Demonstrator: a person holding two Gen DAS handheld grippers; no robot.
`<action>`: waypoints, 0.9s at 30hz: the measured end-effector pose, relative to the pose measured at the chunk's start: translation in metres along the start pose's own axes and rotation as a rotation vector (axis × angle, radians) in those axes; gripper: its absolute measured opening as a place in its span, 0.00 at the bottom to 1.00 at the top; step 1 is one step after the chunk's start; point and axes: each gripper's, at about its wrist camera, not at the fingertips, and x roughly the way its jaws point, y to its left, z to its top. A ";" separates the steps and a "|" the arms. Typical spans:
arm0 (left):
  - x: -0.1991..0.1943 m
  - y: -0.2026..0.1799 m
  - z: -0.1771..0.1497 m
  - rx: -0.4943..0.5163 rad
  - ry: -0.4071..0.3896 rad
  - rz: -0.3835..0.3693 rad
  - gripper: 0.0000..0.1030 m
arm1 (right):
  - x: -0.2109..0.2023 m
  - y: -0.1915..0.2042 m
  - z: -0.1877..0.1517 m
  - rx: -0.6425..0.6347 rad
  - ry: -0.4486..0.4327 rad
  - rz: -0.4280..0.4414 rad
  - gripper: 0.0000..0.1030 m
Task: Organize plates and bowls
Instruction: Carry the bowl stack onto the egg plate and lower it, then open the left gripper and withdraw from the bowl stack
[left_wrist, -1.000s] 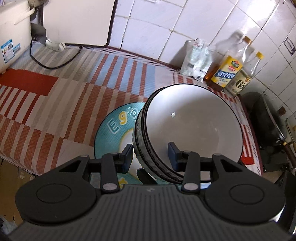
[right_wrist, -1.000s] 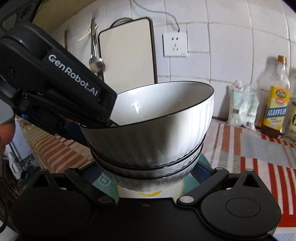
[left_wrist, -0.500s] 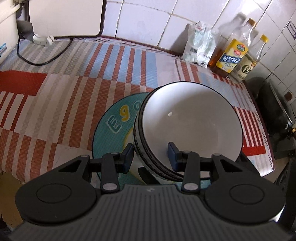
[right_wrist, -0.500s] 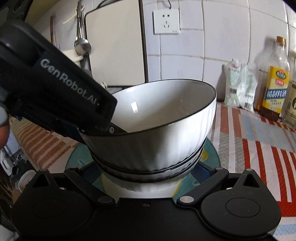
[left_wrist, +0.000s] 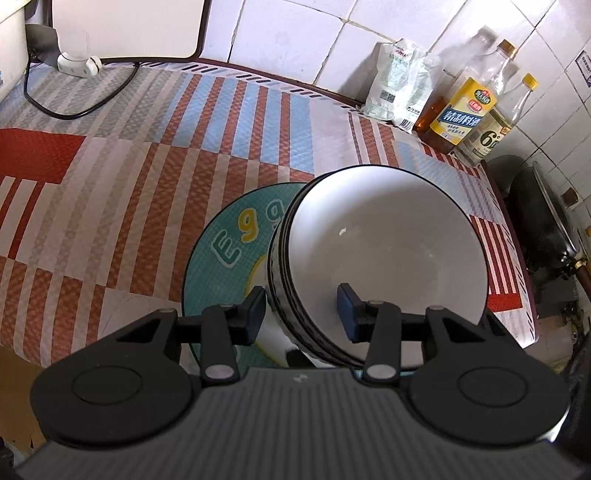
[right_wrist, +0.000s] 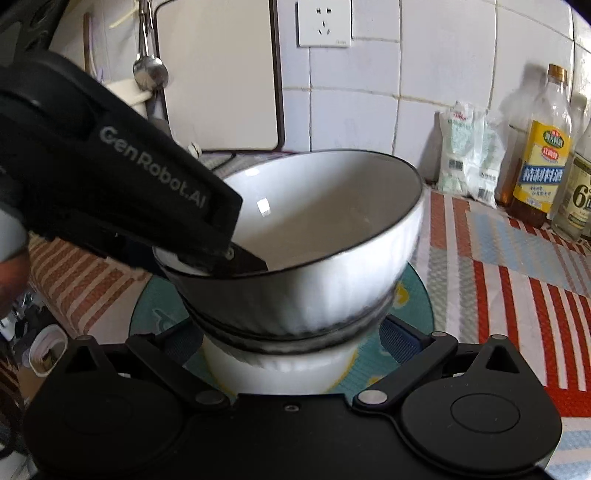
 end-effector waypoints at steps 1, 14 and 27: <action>0.000 -0.001 0.001 0.003 0.001 0.005 0.40 | 0.000 -0.002 0.001 0.002 0.012 -0.003 1.00; -0.019 -0.019 0.007 0.075 0.017 0.116 0.46 | -0.053 -0.036 0.004 0.170 0.006 0.008 1.00; -0.126 -0.061 -0.012 0.150 -0.112 0.114 0.57 | -0.139 -0.051 0.023 0.121 -0.075 -0.099 1.00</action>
